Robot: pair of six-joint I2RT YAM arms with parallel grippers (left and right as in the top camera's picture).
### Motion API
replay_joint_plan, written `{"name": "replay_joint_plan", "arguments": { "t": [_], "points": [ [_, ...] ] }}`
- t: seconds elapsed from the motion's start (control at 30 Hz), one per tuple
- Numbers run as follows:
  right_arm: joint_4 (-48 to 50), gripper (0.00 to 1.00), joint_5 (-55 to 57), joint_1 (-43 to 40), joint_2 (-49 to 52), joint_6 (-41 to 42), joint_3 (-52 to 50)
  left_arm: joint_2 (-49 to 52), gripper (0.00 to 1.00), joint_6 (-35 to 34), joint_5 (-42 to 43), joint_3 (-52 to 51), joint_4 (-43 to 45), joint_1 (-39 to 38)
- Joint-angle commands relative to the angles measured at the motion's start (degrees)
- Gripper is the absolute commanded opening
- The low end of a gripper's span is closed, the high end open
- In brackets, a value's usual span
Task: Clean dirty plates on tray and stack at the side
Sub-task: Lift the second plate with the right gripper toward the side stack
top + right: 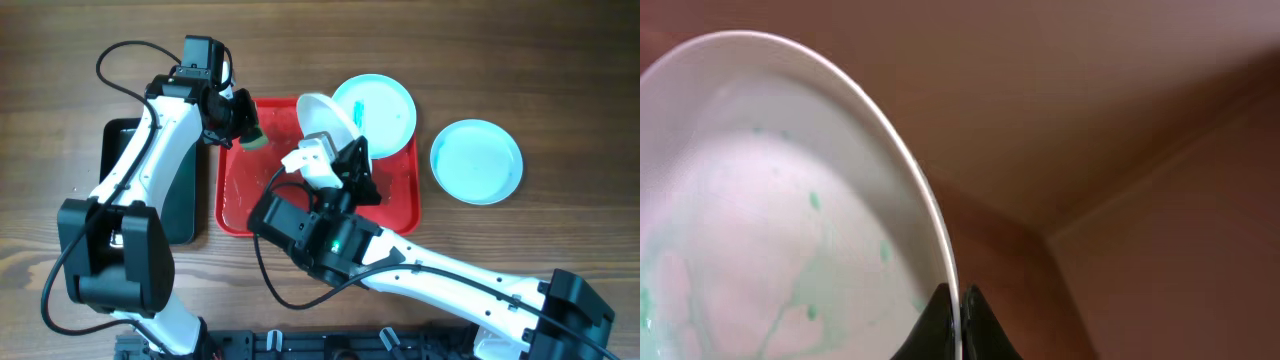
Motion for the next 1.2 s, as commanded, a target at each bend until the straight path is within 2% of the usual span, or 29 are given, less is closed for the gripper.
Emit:
{"name": "replay_joint_plan", "arguments": {
  "t": [0.0,0.13,0.53,0.57,0.63,0.73,0.77,0.8,0.83,0.9,1.0,1.17],
  "points": [
    [5.68,0.04,4.50,0.24,-1.20,-10.56,0.76,-0.42,0.04,-0.57,-0.57,0.52,0.15,0.00],
    [11.52,0.04,4.50,0.24,-1.20,-15.37,0.76,-0.42,0.04,-0.57,-0.59,0.52,0.15,0.00],
    [11.23,0.04,3.23,0.24,-1.20,-14.82,0.66,-0.42,0.04,-0.55,-0.79,0.50,0.15,0.00],
    [10.54,0.04,0.35,0.24,-1.20,-15.17,0.55,-0.42,0.04,-0.55,-0.79,0.52,0.15,0.00],
    [4.70,0.04,-13.60,0.24,-1.20,-14.53,0.22,-0.42,0.04,-0.55,-0.79,0.52,0.15,0.00],
    [-3.48,0.04,-31.32,-0.85,-1.22,-2.86,0.22,-0.42,0.04,-0.55,-0.79,0.52,-0.02,0.00],
    [-5.97,0.05,-38.75,-2.78,-1.66,2.19,0.24,-0.42,0.04,-0.57,-0.76,0.52,-0.07,0.00],
    [-6.43,0.04,-44.19,-4.61,-2.38,3.32,0.24,-0.42,0.04,-0.57,-0.79,0.52,-0.07,0.00],
    [-6.23,0.04,-57.64,-8.98,-4.83,2.75,0.24,-0.42,0.04,-0.55,-0.79,0.52,-0.02,0.00],
    [-5.99,0.04,-71.14,-16.79,-9.01,1.31,0.24,-0.42,0.04,-0.55,-0.81,0.50,-0.02,0.00],
    [-6.38,0.04,-84.06,-29.05,-13.55,-0.37,0.22,-0.42,0.04,-0.55,-0.79,0.52,-0.02,0.00],
    [-9.03,0.04,-93.13,-52.68,-14.97,0.74,-0.42,-0.42,0.04,-0.57,-1.73,0.52,-0.04,0.00]
  ]
}}
